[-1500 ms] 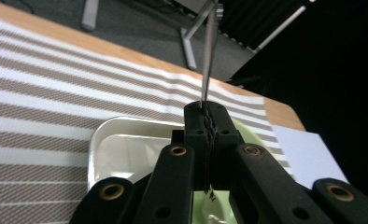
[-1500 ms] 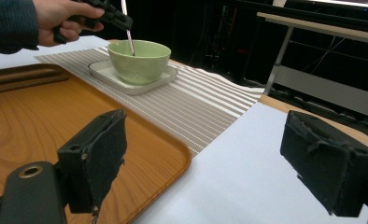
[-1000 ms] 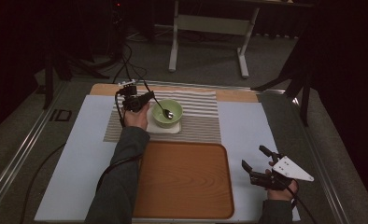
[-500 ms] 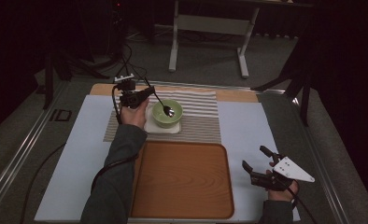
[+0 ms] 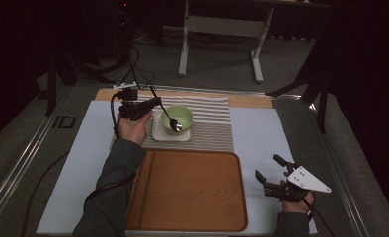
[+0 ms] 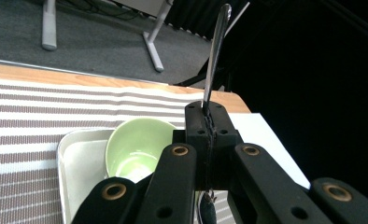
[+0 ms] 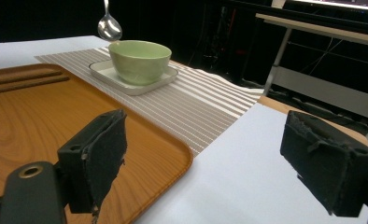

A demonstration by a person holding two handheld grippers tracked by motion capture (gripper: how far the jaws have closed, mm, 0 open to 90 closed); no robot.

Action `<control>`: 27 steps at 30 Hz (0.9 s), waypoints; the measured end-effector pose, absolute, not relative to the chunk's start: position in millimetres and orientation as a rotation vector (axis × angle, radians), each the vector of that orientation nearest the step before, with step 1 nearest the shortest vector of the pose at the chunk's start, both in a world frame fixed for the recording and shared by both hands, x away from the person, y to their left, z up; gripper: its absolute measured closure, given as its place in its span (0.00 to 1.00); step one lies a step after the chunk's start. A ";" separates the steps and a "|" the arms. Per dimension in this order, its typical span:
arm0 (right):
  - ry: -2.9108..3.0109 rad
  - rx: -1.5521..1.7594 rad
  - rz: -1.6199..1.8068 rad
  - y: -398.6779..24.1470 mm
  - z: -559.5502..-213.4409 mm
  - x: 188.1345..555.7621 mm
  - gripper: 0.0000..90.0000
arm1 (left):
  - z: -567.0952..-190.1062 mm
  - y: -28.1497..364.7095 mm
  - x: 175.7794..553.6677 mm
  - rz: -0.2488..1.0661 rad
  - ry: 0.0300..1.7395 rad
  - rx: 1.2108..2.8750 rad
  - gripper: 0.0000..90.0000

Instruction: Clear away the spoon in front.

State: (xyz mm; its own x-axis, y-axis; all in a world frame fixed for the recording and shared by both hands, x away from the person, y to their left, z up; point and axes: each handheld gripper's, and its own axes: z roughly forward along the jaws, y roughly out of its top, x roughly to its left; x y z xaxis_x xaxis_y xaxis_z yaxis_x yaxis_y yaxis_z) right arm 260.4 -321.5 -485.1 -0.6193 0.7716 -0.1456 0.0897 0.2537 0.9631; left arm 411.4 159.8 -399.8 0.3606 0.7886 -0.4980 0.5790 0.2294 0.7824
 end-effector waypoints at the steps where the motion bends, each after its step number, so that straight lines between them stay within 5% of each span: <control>1: 1.905 0.779 1.403 -321.3 -485.0 260.3 0.16 | -399.0 160.3 409.3 0.227 1.318 1.454 1.00; 27: 1.915 0.765 1.394 -317.4 -484.2 258.8 0.16 | -412.7 163.0 342.1 0.128 1.232 1.548 1.00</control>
